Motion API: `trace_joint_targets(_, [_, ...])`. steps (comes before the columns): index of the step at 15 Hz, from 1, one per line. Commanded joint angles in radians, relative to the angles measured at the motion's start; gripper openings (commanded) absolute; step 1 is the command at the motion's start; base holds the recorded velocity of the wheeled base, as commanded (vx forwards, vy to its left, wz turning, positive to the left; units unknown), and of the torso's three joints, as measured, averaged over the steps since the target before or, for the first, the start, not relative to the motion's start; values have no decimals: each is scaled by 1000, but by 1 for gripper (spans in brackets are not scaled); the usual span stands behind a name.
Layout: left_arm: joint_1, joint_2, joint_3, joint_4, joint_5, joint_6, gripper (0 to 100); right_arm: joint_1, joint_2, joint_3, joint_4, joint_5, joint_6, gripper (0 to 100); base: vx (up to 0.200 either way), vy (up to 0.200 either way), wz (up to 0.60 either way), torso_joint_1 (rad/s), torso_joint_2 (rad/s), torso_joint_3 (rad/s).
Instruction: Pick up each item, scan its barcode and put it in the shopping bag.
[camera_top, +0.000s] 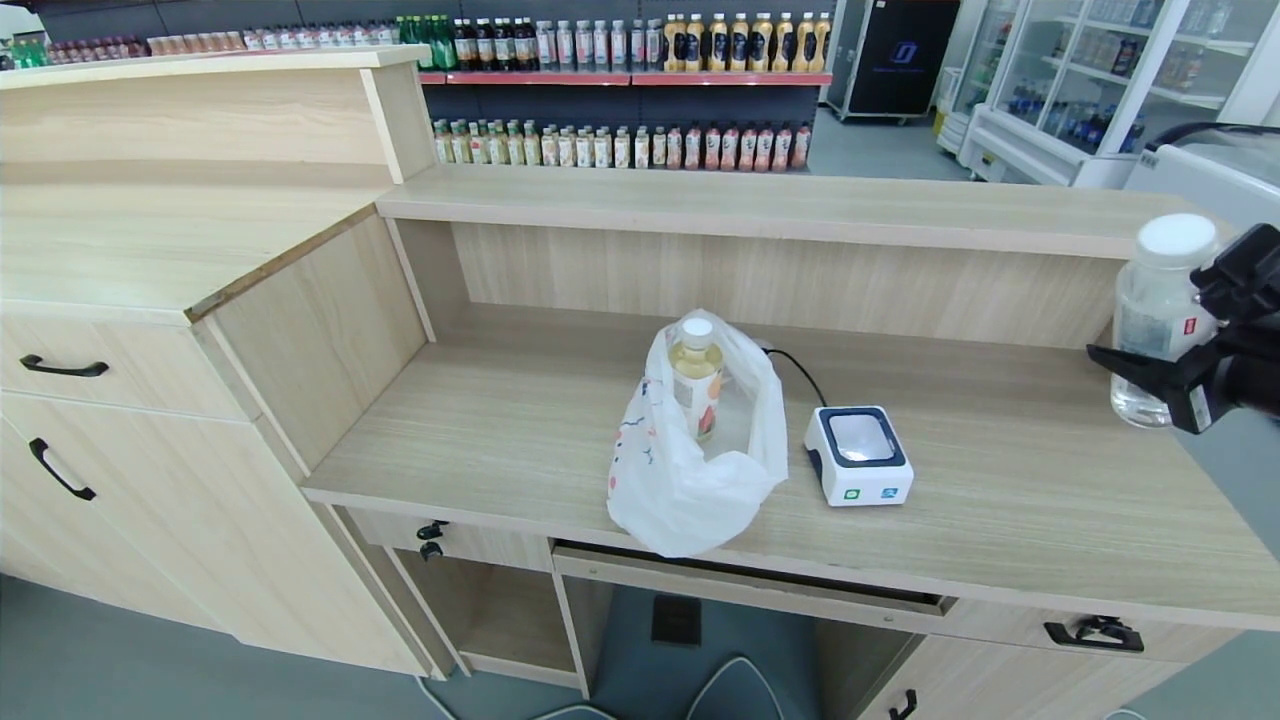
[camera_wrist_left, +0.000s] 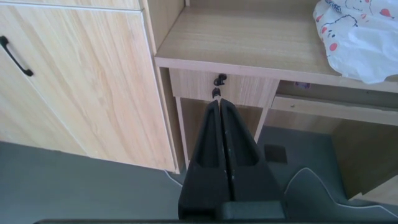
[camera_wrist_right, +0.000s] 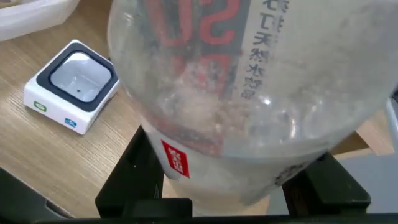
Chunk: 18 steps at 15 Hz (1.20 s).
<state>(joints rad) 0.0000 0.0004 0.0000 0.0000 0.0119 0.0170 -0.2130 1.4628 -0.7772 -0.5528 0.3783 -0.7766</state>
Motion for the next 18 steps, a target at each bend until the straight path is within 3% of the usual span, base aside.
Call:
trace_joint_targets(1, [0, 0, 0, 0, 0, -2, 0, -13, 60, -10, -18, 16, -35, 0, 0, 0, 600, 2, -2, 2])
trace_joint_targets(5, [0, 0, 0, 0, 0, -2, 0, -11, 140, -13, -104, 25, -138, 0, 0, 0, 600, 5, 6, 5])
trace_joint_targets(8, [0, 0, 0, 0, 0, 0, 0, -19, 231, -34, -139, 183, -259, 0, 0, 0, 0, 0, 0, 0])
trace_joint_targets(10, [0, 0, 0, 0, 0, 0, 0, -62, 311, -51, -141, 387, -460, 0, 0, 0, 0, 0, 0, 0])
trace_joint_targets(12, [0, 0, 0, 0, 0, 0, 0, -82, 344, -76, -141, 467, -566, 0, 0, 0, 0, 0, 0, 0])
trace_joint_targets(18, [0, 0, 0, 0, 0, 0, 0, -106, 404, -103, -133, 488, -587, 0, 0, 0, 0, 0, 0, 0])
